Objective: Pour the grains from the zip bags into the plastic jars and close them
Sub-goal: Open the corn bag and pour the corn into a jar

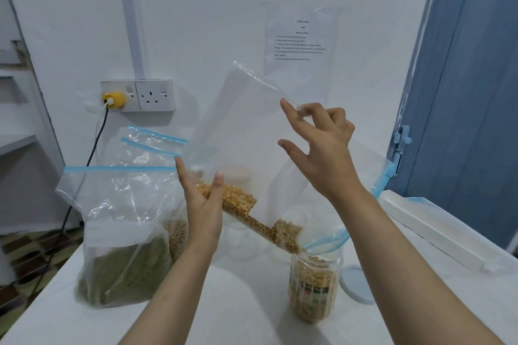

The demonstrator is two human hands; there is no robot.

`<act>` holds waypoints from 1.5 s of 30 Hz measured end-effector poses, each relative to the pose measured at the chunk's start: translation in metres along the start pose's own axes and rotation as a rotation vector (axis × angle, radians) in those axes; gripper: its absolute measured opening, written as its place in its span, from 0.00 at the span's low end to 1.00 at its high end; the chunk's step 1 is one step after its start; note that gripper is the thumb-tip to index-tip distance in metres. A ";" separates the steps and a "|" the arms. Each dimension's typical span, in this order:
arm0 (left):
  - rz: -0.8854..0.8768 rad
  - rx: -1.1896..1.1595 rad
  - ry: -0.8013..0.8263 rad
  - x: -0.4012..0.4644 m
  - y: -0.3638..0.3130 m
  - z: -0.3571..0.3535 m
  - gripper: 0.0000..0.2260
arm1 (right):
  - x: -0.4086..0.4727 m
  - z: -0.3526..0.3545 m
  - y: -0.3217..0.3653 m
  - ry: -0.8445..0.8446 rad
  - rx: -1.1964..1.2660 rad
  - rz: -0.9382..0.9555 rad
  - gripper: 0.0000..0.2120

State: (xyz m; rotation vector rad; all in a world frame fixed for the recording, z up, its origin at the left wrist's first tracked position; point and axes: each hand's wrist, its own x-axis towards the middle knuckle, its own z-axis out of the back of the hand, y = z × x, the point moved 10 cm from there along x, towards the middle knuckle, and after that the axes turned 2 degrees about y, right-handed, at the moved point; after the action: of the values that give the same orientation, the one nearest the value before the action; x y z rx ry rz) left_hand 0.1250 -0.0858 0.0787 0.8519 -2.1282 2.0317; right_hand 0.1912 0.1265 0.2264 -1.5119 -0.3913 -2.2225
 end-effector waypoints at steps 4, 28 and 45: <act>0.002 -0.019 -0.005 0.002 -0.003 0.002 0.36 | 0.001 0.001 -0.003 0.004 -0.015 -0.006 0.28; -0.021 -0.035 -0.003 0.008 -0.013 0.003 0.37 | 0.005 0.003 -0.005 0.024 -0.023 -0.029 0.28; -0.019 -0.041 -0.001 0.010 -0.011 0.002 0.37 | 0.005 0.002 -0.006 0.035 -0.005 -0.044 0.28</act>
State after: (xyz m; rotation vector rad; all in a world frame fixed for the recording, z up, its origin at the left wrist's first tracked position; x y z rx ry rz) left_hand 0.1223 -0.0907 0.0927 0.8644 -2.1469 1.9716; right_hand 0.1884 0.1318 0.2315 -1.4787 -0.4130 -2.2821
